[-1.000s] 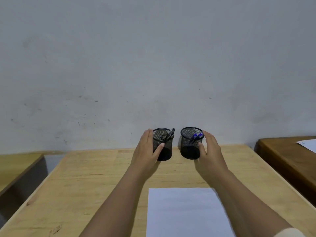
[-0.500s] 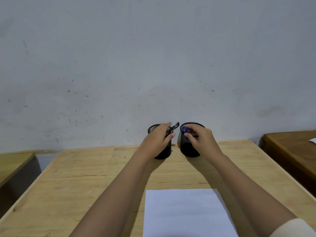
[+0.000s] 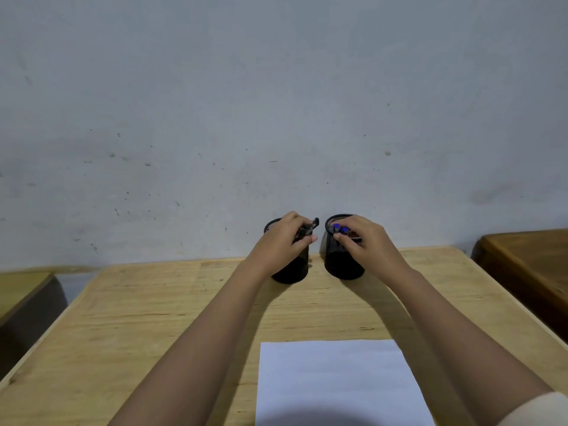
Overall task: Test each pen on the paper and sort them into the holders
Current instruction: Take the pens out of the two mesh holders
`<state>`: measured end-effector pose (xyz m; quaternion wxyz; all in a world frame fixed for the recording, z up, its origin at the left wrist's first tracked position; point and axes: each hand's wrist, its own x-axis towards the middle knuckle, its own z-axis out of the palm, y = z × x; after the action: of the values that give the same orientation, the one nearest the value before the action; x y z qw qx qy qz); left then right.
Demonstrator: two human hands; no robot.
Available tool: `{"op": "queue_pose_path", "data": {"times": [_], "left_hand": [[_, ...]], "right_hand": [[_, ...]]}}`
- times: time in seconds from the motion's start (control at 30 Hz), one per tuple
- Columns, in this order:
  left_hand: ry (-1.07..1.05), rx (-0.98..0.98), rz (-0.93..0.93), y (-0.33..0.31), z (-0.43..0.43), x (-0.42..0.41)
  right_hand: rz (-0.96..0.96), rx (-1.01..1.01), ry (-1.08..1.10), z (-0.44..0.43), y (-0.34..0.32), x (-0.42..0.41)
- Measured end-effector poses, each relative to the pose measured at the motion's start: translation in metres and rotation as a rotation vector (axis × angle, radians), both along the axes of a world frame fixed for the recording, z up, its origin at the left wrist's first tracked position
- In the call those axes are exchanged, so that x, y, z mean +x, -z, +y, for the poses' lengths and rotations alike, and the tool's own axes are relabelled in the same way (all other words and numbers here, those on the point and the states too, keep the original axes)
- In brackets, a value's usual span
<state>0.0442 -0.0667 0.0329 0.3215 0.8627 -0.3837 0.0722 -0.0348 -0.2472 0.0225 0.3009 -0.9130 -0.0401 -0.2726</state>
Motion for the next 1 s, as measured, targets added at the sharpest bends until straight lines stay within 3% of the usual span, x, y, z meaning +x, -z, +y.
{"op": "queue_pose_path", "data": {"times": [0.3, 0.6, 1.0], "left_hand": [[-0.027, -0.056, -0.018, 0.003, 0.000, -0.005], [-0.092, -0.275, 0.090, -0.002, 0.001, -0.003], [0.022, -0.460, 0.036, -0.077, 0.018, -0.046]], "right_hand": [[0.017, -0.046, 0.075, 0.003, 0.000, -0.001], [0.021, -0.050, 0.099, 0.005, -0.003, -0.001], [-0.112, 0.096, 0.042, 0.017, -0.063, -0.040]]}}
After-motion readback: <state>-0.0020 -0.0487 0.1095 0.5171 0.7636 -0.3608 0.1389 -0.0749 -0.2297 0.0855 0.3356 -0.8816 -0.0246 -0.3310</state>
